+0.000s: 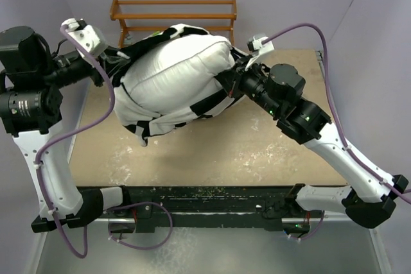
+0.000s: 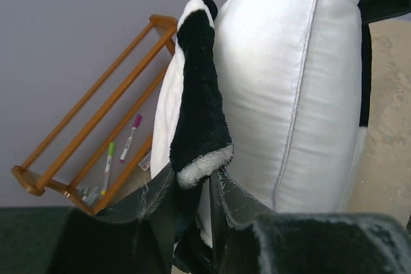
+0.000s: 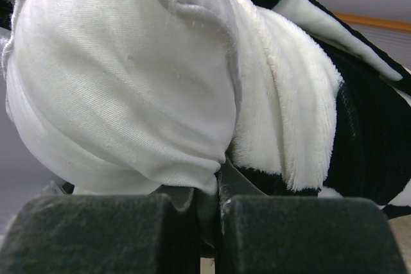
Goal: Remove the pillowcase from the pillow
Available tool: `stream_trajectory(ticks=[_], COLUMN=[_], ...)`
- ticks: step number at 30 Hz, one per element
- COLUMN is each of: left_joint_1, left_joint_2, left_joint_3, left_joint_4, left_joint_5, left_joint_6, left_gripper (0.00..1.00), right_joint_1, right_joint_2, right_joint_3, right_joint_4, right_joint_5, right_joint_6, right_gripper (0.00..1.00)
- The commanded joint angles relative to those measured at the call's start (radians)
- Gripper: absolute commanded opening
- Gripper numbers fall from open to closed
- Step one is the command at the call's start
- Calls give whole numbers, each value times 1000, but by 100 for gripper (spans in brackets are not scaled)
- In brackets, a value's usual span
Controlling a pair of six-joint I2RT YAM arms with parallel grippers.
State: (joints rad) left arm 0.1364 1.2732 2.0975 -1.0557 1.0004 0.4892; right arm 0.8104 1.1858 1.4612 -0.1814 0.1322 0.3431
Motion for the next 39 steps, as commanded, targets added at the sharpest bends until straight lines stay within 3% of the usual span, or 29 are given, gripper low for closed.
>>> stream_trajectory(ticks=[1,6,9,11,12,13,15,16,19,23,28,33,39], left_joint_1=[2,2,1,2,1,0,1,1,18,97,106,106,106], left_joint_2=[-38,-40,22,64,88,106,133,140,128,64,-34,-76,-78], left_joint_3=[-6,-159,-189,-220,-239,-255,-262,-254,-198,-97,-100,-251,-419], left_joint_4=[188,384,373,356,350,345,325,311,262,190,135,7,-45], left_joint_5=[-31,-331,-399,-405,-413,-431,-484,-519,-585,-488,-396,-193,-134], left_joint_6=[-126,-183,-183,-185,-186,-187,-185,-181,-154,-147,-150,-52,29], left_gripper=[23,19,19,25,33,48,90,99,99,99,99,99,99], right_joint_1=[-8,-8,-9,-10,-10,-11,-11,-13,-21,-37,-82,-108,-130], right_joint_2=[-29,-81,-108,-109,-105,-92,-68,-56,-22,28,80,76,63], right_joint_3=[-9,-39,-37,-18,-2,15,57,77,125,177,207,201,193], right_joint_4=[99,161,188,188,184,173,138,123,91,56,36,49,37], right_joint_5=[14,-58,-65,-51,-38,-18,39,71,123,175,195,154,146], right_joint_6=[-1,33,63,82,90,100,109,111,107,87,68,73,68], right_gripper=[0,0,0,0,0,0,0,0,0,0,0,0,0])
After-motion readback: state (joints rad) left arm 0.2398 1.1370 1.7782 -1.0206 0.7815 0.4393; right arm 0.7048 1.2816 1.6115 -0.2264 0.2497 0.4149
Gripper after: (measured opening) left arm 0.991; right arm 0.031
